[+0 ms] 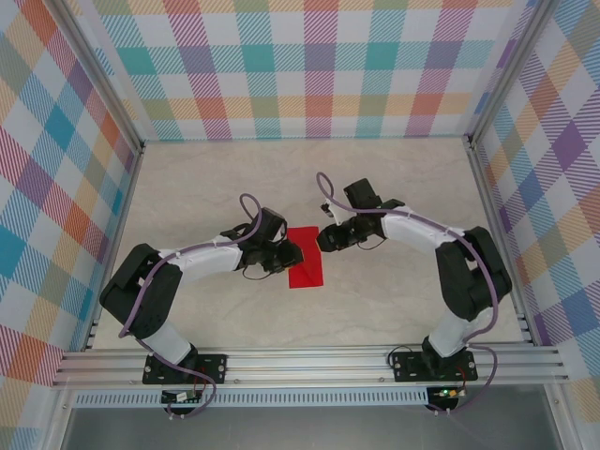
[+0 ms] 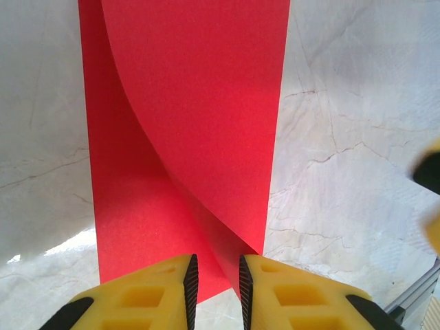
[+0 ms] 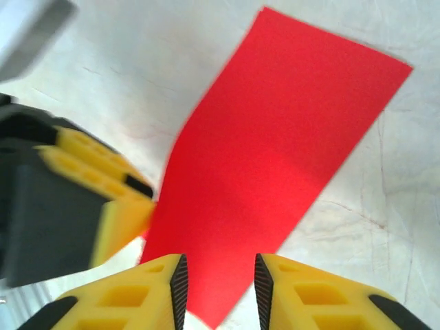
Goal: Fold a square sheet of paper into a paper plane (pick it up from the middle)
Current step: Fold the triangle a second time at the center of the table.
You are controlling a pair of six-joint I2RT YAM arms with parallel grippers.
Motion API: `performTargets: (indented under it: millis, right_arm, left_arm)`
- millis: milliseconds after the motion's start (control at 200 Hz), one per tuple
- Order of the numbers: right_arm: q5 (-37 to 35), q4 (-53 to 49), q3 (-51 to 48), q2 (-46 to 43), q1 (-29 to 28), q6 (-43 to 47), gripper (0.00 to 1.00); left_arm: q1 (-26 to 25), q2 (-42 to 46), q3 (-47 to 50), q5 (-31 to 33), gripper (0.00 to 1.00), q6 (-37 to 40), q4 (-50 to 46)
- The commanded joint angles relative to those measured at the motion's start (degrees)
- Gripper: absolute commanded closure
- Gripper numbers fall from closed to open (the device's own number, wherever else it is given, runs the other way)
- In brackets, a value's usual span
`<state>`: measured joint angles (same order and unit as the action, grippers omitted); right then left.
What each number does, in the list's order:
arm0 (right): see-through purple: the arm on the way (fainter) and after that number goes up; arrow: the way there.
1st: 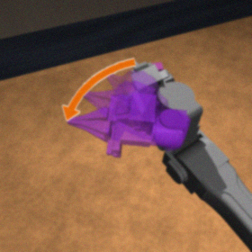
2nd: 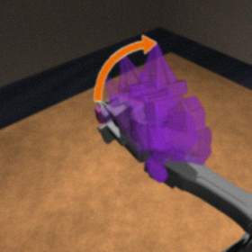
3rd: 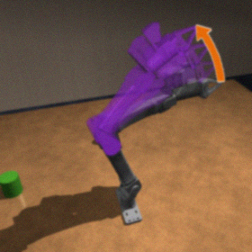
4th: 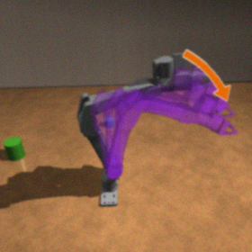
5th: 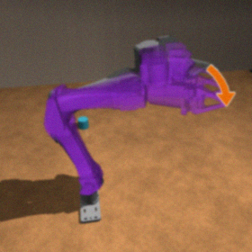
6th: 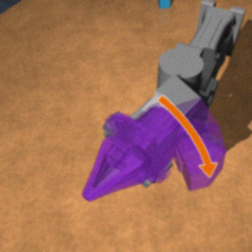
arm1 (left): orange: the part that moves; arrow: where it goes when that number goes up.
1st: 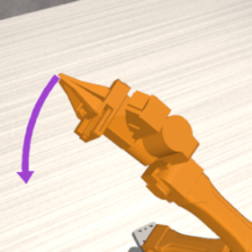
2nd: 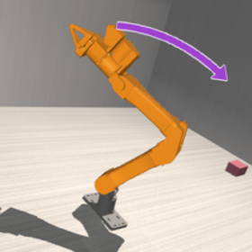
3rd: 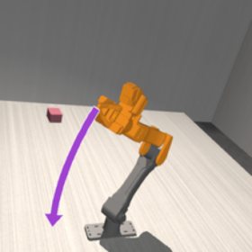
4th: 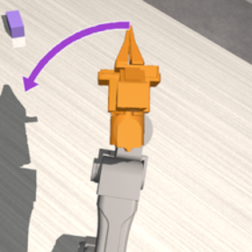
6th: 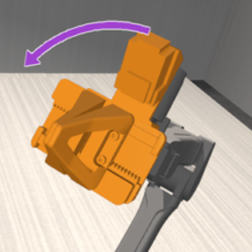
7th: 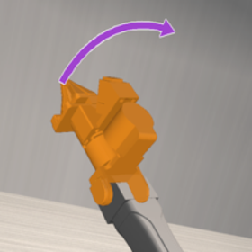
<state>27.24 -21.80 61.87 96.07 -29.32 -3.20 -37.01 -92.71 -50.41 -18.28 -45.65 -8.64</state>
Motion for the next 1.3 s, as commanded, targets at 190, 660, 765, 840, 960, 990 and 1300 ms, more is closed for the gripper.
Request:
performTargets:
  millis: [190, 660, 765, 840, 960, 990, 1300]
  right_arm:
    - [9.6, 8.8, -8.8, -3.0, -3.6, -5.6, 0.49]
    - [6.8, 11.9, -9.1, 1.2, -6.7, -6.8, 0.63]
    - [5.2, 12.3, -9.1, 1.5, -6.7, -6.7, 0.72]
    - [4.2, 12.2, -8.7, 1.6, -6.6, -6.6, 0.78]
    - [3.1, 11.2, -7.5, 2.3, -6.3, -5.7, 0.88]
    - [3.0, 10.9, -7.2, 2.6, -6.1, -5.5, 0.89]
    - [4.2, 7.6, -3.6, 6.5, -3.6, -3.5, 0.96]
  left_arm:
    - [-0.6, -1.3, -1.5, 0.9, 0.76, -0.4, 1.2]
    - [-0.6, -1.5, -1.9, 0.6, 0.76, -0.1, 0.8]
    - [-0.6, -1.5, -1.8, 0.6, 0.76, -0.1, 0.9]
    - [-0.6, -1.6, -1.9, 0.6, 0.76, -0.1, 0.8]
    - [-0.6, -1.3, -1.7, 0.9, 0.76, -0.1, 0.6]
    - [-0.6, -1.3, -1.7, 1.0, 0.76, -0.1, 0.5]
    - [-0.6, 1.0, -1.8, 3.4, 0.75, 0.2, -1.6]
